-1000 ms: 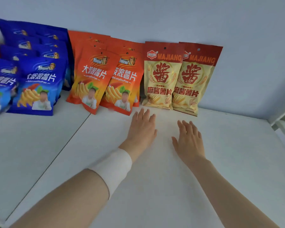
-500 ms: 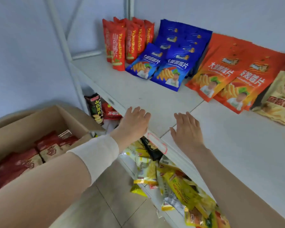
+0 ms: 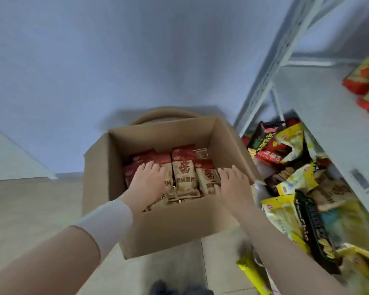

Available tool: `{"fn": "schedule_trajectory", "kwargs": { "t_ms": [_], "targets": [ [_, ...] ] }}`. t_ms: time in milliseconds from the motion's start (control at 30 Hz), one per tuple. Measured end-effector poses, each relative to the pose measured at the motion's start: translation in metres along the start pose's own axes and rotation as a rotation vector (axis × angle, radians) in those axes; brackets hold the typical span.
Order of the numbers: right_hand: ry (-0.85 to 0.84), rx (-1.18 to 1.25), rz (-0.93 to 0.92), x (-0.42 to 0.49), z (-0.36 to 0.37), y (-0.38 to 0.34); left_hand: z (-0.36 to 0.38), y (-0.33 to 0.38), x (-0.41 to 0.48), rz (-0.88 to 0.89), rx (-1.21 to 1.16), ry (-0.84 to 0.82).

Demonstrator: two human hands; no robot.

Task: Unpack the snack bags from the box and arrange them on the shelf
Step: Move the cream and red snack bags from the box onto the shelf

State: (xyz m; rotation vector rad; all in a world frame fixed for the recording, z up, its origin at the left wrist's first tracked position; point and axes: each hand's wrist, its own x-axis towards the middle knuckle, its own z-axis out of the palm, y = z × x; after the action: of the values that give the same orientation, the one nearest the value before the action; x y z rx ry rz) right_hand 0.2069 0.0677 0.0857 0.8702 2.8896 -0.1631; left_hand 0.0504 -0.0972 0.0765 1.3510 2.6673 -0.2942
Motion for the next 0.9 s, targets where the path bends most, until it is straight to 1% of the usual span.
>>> {"fn": "schedule_trajectory", "kwargs": {
  "t_ms": [100,200,333,400,467,533,600,667,700,767,900],
  "targets": [
    [-0.115,0.007,-0.027,0.041,0.031,-0.014,0.043,-0.025,0.014,-0.13,-0.116,-0.113],
    [-0.229,0.01,-0.02,0.082,0.068,-0.013,0.083,-0.034,0.031,-0.303,-0.302,-0.234],
    [-0.462,0.047,0.072,0.123,0.111,0.003,0.128,-0.032,0.049,-0.576,-0.608,-0.416],
    [-0.572,0.069,0.124,0.143,0.132,0.014,0.148,-0.03,0.061,-0.75,-0.787,-0.489],
    [-0.659,0.127,0.235,0.165,0.157,0.028,0.172,-0.027,0.078,-0.909,-0.976,-0.485],
    [-0.71,0.253,0.398,0.184,0.184,0.04,0.197,-0.027,0.096,-1.047,-1.108,-0.453],
    [-0.72,0.342,0.567,0.198,0.211,0.054,0.225,-0.027,0.114,-1.173,-1.182,-0.404],
    [-0.724,0.364,0.71,0.207,0.238,0.066,0.256,-0.027,0.13,-1.292,-1.202,-0.355],
    [-0.722,0.356,0.752,0.209,0.25,0.072,0.268,-0.026,0.138,-1.356,-1.204,-0.331],
    [-0.72,0.328,0.765,0.208,0.269,0.077,0.285,-0.022,0.149,-1.456,-1.204,-0.27],
    [-0.701,0.329,0.764,0.205,0.284,0.073,0.294,-0.015,0.163,-1.516,-1.14,-0.18]
  ]
}}
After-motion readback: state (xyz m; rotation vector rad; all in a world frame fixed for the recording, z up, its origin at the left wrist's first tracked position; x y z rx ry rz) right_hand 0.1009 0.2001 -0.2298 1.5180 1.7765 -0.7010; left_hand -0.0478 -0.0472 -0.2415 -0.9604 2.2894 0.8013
